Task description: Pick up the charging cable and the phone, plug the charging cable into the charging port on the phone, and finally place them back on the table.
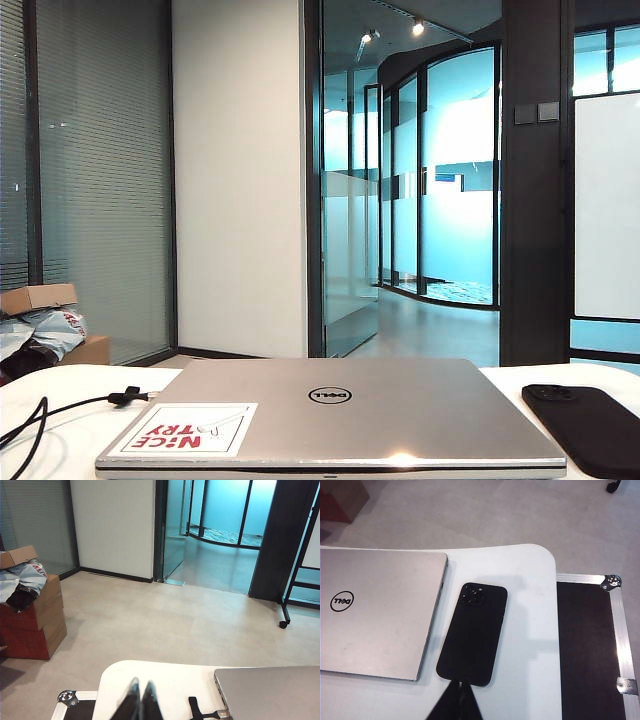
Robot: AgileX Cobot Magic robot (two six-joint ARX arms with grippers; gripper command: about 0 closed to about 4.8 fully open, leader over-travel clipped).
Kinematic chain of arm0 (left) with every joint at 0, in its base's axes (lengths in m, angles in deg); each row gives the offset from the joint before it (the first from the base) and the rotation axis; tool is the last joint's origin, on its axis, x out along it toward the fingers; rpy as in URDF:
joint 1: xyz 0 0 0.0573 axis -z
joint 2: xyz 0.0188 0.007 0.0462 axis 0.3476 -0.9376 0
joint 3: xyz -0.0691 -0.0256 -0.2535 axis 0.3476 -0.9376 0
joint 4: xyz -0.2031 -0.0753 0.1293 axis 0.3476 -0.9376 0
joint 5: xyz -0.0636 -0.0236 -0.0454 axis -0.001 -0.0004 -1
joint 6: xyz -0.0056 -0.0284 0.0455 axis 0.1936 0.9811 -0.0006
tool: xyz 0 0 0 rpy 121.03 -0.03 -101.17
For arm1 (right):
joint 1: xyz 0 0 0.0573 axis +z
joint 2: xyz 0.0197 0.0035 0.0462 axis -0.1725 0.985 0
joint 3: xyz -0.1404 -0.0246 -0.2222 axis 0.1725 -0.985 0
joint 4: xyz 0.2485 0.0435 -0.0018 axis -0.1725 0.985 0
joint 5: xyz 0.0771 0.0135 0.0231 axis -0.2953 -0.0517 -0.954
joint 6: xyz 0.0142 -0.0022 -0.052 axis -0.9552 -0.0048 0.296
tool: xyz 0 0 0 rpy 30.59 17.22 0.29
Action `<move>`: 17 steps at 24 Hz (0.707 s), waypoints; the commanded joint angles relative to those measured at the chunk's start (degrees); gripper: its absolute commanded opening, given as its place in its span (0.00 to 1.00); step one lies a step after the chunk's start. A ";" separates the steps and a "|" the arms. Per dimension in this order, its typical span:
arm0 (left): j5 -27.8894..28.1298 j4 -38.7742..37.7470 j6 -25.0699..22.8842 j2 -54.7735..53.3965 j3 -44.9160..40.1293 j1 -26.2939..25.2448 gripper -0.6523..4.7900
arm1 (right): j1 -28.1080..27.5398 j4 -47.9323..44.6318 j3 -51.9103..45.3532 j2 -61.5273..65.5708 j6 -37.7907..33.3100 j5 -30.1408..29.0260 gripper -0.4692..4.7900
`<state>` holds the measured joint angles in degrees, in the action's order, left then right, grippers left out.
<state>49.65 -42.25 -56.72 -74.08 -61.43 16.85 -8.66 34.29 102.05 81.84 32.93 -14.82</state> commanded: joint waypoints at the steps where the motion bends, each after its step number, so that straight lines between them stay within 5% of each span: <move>1: -0.15 0.42 -0.24 -0.04 -0.02 -0.04 0.11 | 0.04 -0.94 0.31 -0.13 0.13 -0.07 0.09; 7: -0.15 0.44 -0.24 -0.04 -0.02 -0.04 0.11 | -0.07 -1.84 0.00 -0.48 0.17 1.99 0.09; 10: -0.15 0.44 -0.24 -0.04 -0.02 -0.04 0.11 | 0.04 -12.07 -4.35 -2.89 0.17 7.04 0.09; 13: -0.15 0.44 -0.24 -0.04 -0.02 -0.04 0.11 | 0.07 -31.61 -13.70 -9.51 0.17 7.02 0.09; 17: -0.15 0.44 -0.24 -0.04 -0.02 -0.04 0.11 | 0.07 -35.17 -18.25 -15.26 0.15 9.20 0.09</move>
<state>49.63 -42.25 -56.75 -74.08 -61.43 16.85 -8.63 0.19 84.52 67.48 32.98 -7.32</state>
